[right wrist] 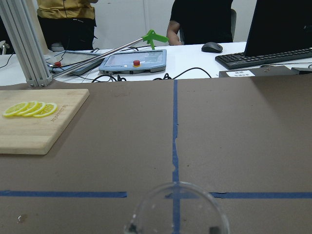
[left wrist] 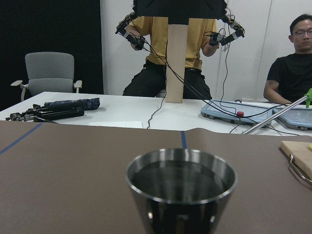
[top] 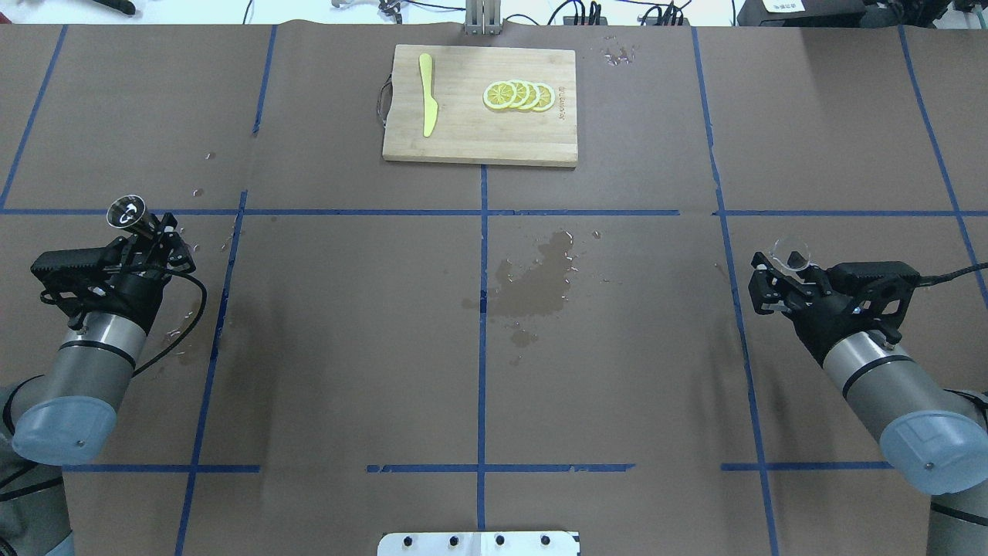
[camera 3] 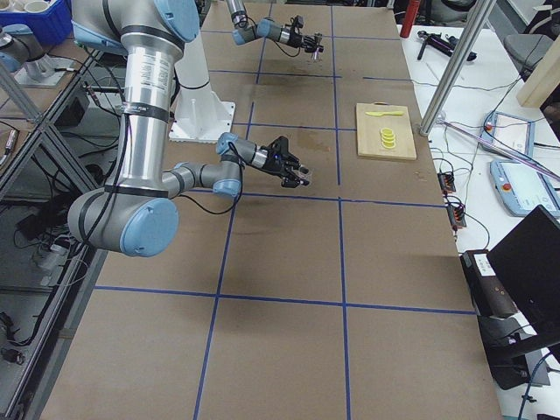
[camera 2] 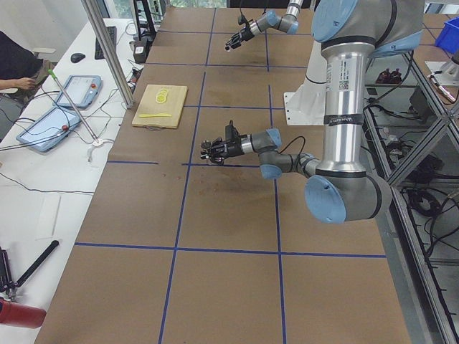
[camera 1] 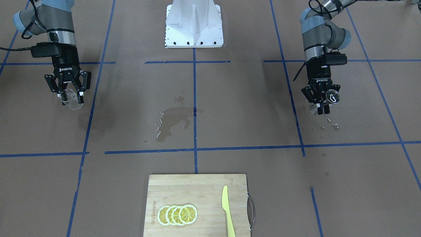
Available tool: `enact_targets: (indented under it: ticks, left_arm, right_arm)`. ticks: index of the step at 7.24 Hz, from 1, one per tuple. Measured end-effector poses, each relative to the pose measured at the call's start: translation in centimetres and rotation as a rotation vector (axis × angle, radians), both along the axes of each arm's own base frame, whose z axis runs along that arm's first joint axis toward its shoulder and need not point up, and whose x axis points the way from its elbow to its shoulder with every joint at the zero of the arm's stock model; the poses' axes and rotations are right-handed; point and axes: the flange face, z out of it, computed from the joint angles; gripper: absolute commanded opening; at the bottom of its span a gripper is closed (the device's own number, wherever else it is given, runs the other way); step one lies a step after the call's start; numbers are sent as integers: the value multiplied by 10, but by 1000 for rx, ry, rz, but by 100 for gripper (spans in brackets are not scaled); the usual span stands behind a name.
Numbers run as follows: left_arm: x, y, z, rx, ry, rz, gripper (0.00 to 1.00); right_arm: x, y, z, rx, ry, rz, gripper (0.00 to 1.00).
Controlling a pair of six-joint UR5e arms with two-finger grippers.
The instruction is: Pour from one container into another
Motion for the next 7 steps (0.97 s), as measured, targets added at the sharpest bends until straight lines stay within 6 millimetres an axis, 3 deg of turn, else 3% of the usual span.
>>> enact_targets:
  ticks: [5,7]
  left_arm:
    - [26,23,42,-7,-5,-38,0]
    - [28,27,43,11,1,-60,0]
  right_arm:
    - [-2,4,1,13,15,4,0]
    - [-2,4,1,18,19,11,0]
